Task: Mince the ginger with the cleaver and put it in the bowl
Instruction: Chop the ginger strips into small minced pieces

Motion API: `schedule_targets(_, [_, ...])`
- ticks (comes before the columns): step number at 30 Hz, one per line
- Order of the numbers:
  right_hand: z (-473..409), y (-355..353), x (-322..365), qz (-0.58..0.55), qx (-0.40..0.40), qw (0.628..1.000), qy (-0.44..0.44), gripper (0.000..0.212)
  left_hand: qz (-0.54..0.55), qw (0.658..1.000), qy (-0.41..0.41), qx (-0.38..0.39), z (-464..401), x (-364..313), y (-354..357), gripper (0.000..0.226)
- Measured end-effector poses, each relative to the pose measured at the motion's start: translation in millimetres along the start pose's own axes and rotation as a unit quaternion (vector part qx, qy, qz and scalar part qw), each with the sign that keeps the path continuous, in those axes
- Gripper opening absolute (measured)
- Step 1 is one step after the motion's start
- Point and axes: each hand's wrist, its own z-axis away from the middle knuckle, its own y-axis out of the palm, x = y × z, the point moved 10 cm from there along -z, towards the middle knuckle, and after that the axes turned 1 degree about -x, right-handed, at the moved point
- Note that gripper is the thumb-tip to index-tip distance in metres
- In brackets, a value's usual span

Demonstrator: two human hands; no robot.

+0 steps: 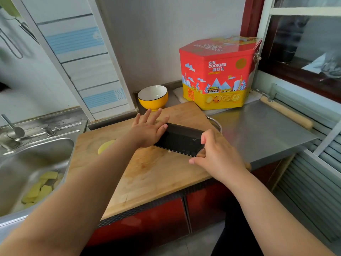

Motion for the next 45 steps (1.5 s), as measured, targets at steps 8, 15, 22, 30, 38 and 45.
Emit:
schedule_targets(8, [4.8, -7.6, -20.2, 0.006, -0.001, 0.999, 0.041, 0.060, 0.030, 0.996, -0.077, 0.012, -6.3, 37.3, 14.2, 0.058])
schedule_targets(15, [1.7, -8.2, -24.6, -0.016, -0.013, 0.998, 0.066, 0.059, 0.331, 0.924, -0.114, -0.153, 13.1, 44.3, -16.7, 0.058])
schedule_targets(22, [-3.3, -6.5, -21.5, -0.077, -0.017, 0.994, 0.080, 0.055, 0.440, 0.861, -0.144, -0.211, 40.0, 67.1, -21.7, 0.043])
schedule_targets(30, [-10.2, -5.2, 9.4, -0.227, -0.030, 0.970, 0.085, 0.053, 0.245, 0.901, -0.318, -0.163, 105.1, 160.1, 45.7, 0.057])
schedule_targets(38, [-11.1, 17.8, 52.5, -0.329, 0.025, 0.942, 0.061, 0.050, 0.231, 0.912, -0.273, -0.199, 122.9, 161.7, 52.3, 0.049])
schedule_targets(45, [-8.9, 35.7, 69.9, -0.359, 0.077, 0.928, 0.066, 0.038, 0.267, 0.912, -0.253, -0.182, 135.8, 135.9, 46.3, 0.056])
